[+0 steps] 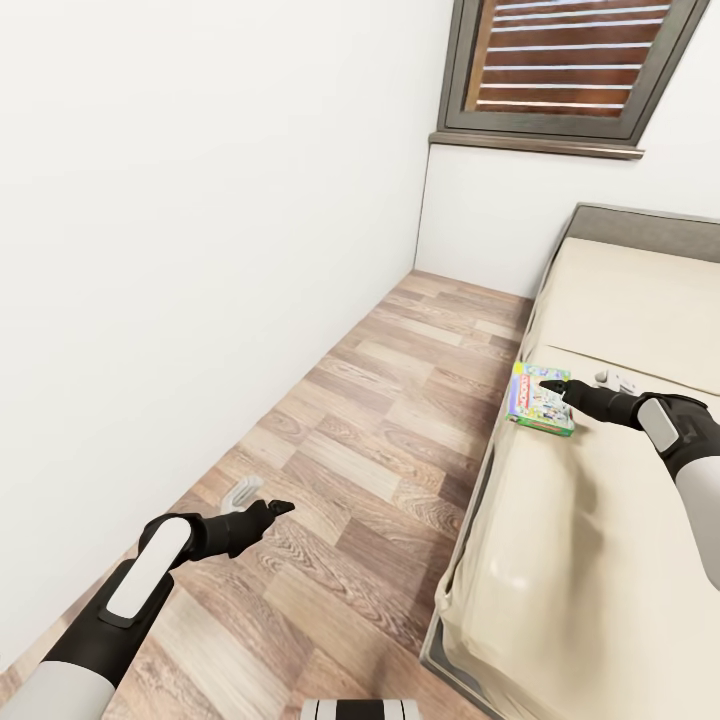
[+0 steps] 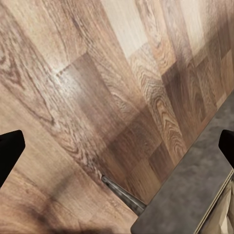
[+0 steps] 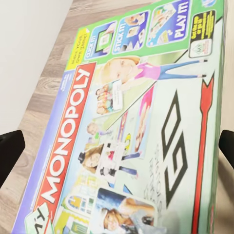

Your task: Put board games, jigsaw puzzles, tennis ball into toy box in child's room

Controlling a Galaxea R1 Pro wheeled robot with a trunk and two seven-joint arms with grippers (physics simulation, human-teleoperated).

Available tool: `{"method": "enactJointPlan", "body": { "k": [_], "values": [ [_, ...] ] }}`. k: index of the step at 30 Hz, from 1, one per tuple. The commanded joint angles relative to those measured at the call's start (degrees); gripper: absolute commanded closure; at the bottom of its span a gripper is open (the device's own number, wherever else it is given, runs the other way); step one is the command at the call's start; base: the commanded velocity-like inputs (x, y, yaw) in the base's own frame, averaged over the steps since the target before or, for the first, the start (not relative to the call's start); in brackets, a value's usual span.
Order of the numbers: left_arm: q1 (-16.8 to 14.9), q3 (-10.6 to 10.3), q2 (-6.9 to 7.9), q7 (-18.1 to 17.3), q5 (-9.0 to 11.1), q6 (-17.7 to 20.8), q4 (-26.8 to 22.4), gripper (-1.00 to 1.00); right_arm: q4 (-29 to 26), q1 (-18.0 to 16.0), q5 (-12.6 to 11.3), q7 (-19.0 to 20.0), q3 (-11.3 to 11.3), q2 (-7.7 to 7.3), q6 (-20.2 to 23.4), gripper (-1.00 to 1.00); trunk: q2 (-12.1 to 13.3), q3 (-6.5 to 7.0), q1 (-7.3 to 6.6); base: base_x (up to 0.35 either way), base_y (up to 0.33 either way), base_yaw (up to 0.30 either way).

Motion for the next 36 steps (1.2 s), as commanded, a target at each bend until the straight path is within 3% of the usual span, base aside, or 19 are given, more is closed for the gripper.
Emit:
{"method": "enactJointPlan", "body": {
  "k": [1, 27, 28, 32, 34, 36],
  "values": [
    [0.0, -0.1, 0.05, 0.6, 0.6, 0.0, -0.1, -1.00, 0.0, 0.0, -0.2, 0.1, -0.3, 0.02, 0.5, -1.00, 0.0, -0.04, -0.01, 0.000, 0.000, 0.047],
    [0.0, -0.2, -0.22, 0.7, 0.1, -0.5, 0.8, -1.00, -1.0, 0.2, -0.1, -0.1, -0.5, -0.15, -0.9, -1.00, 0.0, -0.04, -0.01, 0.000, 0.000, 0.020],
    [0.0, -0.4, -0.37, 0.6, -0.1, -1.1, 2.6, -1.00, -5.0, 0.6, -0.2, -0.5, -0.7, -0.80, -2.7, -1.00, 0.0, -0.04, -0.01, 0.000, 0.000, 0.000],
    [0.0, -0.5, -0.72, -0.3, -0.2, -1.6, 4.3, -1.00, -10.3, 2.1, -0.3, -0.8, -1.0, -2.93, -3.5, -1.00, 0.0, -0.04, -0.01, 0.000, 0.000, 0.000],
    [0.0, -0.7, -1.58, -2.8, -0.4, -2.7, 6.8, -1.00, -15.1, 4.6, -0.4, -1.0, -1.2, -6.52, -3.8, -1.00, 0.0, -0.04, -0.01, 0.000, 0.000, 0.000],
    [-0.2, -0.7, -2.01, -4.4, -0.5, -3.1, 8.5, -1.00, -17.1, 5.5, -0.5, -1.4, -1.3, -8.11, -3.9, -1.00, 0.0, -0.04, -0.01, 0.000, 0.000, 0.000]
  ]
}}
